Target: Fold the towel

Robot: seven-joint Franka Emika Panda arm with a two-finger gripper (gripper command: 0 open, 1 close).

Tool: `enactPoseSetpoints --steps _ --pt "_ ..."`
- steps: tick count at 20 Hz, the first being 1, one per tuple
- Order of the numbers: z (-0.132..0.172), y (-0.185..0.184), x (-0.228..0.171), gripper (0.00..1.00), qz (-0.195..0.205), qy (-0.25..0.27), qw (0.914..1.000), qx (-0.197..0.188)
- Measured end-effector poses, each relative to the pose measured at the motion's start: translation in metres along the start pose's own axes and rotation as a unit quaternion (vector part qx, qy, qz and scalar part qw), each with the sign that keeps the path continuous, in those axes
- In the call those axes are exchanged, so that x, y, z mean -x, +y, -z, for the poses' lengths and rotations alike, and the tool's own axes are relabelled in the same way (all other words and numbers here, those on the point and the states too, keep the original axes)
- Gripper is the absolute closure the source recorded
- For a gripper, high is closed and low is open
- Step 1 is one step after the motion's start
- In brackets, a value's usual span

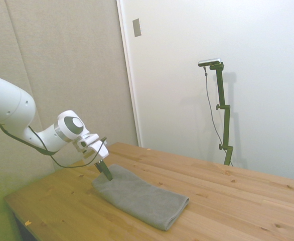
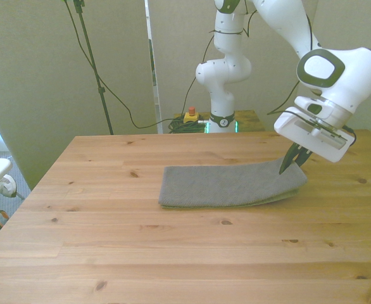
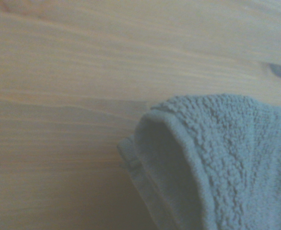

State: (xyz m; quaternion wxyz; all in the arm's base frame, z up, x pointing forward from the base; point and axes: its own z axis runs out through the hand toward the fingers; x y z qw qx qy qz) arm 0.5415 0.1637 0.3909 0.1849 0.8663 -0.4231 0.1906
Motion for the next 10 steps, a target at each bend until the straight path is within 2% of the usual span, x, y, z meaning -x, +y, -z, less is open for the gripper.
enactPoseSetpoints --steps 3,5,10 --pt "0.024 0.031 -0.028 1.00 -0.024 -0.009 0.9994 -0.025" --pt "0.030 0.053 -0.054 1.00 -0.044 -0.017 0.9982 -0.038" --pt "0.015 0.112 -0.133 1.00 -0.086 -0.055 0.9907 -0.089"
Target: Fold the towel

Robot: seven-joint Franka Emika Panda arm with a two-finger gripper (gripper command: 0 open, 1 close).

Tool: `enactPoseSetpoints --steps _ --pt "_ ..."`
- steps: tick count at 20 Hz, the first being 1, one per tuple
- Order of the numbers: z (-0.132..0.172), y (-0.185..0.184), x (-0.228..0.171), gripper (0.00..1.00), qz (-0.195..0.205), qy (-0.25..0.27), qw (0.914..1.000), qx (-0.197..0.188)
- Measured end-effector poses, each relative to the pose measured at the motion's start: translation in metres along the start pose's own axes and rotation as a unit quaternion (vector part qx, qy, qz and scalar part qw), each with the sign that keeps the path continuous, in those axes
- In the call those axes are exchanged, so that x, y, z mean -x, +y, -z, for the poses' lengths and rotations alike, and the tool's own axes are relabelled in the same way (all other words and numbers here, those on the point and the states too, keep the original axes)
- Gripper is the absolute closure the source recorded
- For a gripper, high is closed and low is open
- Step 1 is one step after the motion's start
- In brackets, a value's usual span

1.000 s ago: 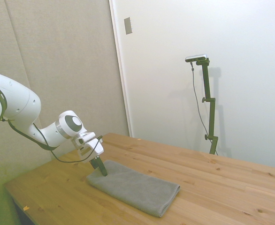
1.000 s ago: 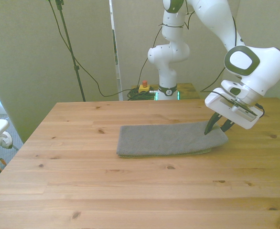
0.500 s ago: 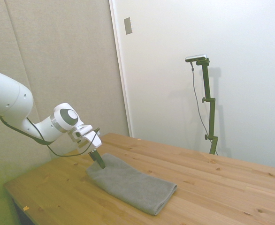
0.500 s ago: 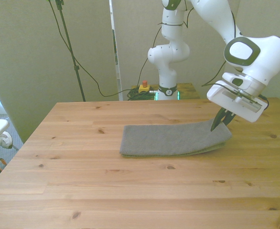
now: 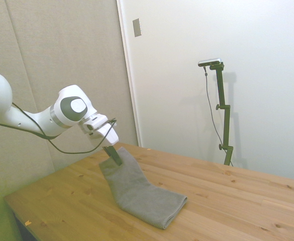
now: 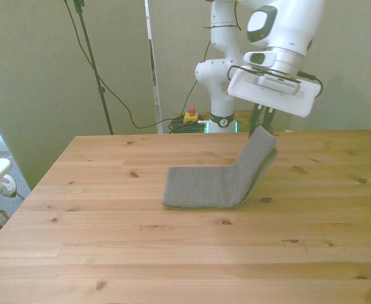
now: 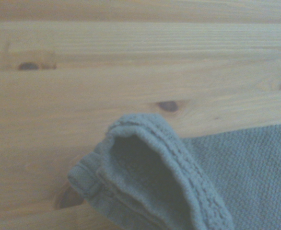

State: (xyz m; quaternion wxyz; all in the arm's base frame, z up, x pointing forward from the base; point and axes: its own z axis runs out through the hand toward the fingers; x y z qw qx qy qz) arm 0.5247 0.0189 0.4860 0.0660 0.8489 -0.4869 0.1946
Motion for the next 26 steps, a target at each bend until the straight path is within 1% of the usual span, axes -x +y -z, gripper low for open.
enactPoseSetpoints --steps 2,5,7,12,13,15,18,26 --pt "-0.003 0.020 -0.029 1.00 -0.016 -0.009 0.9998 -0.003" --pt "-0.011 0.045 -0.061 1.00 -0.036 -0.026 0.9990 -0.007" --pt "-0.021 0.060 -0.077 1.00 -0.045 -0.048 0.9976 -0.020" --pt "-0.053 0.094 -0.112 1.00 -0.061 -0.109 0.9911 -0.046" --pt "-0.058 0.099 -0.115 0.00 -0.063 -0.119 0.9897 -0.050" --pt "-0.068 0.107 -0.121 0.00 -0.067 -0.132 0.9876 -0.053" --pt "-0.077 0.117 -0.129 0.00 -0.074 -0.137 0.9865 -0.050" --pt "-0.074 0.124 -0.141 0.00 -0.080 -0.130 0.9868 -0.053"
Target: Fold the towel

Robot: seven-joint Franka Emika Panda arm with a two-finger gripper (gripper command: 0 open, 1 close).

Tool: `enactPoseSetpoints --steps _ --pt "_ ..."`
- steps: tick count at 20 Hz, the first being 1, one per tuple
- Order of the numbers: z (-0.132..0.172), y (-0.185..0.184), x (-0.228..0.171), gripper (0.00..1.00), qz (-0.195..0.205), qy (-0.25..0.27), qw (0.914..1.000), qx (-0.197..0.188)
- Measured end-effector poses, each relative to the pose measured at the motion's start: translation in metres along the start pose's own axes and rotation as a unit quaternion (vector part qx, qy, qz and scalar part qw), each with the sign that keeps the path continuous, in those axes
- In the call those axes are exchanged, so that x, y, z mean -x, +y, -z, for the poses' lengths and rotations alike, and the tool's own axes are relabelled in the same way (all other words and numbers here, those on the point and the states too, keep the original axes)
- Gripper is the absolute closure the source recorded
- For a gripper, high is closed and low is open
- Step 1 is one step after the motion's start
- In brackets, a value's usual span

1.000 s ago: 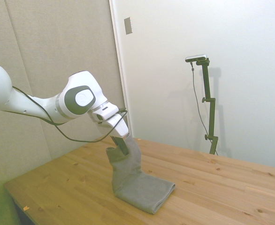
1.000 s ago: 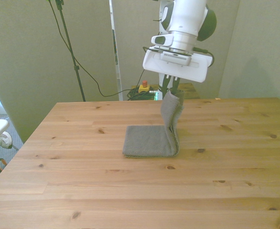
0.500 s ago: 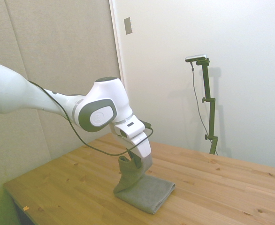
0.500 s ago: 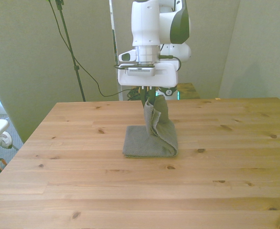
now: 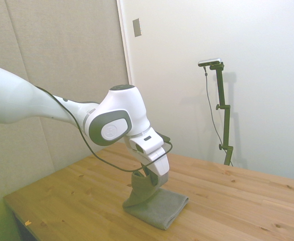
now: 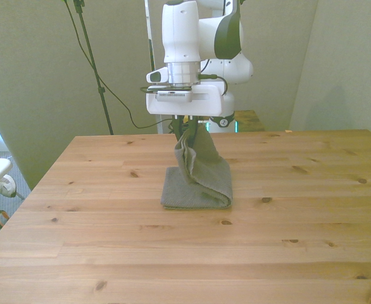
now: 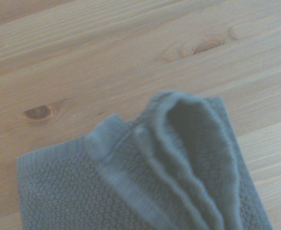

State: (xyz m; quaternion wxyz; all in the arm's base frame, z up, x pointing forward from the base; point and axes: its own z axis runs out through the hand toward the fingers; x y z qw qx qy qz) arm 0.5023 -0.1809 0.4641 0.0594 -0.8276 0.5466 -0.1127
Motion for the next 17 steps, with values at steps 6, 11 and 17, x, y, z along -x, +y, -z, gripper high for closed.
enactPoseSetpoints --steps 6,11,17 --pt "0.016 -0.004 -0.002 0.00 0.001 0.008 0.9999 -0.011" --pt "0.025 -0.012 0.027 0.00 0.033 -0.021 0.9992 -0.004" --pt "0.041 0.009 0.130 0.00 0.116 -0.075 0.9900 0.027"
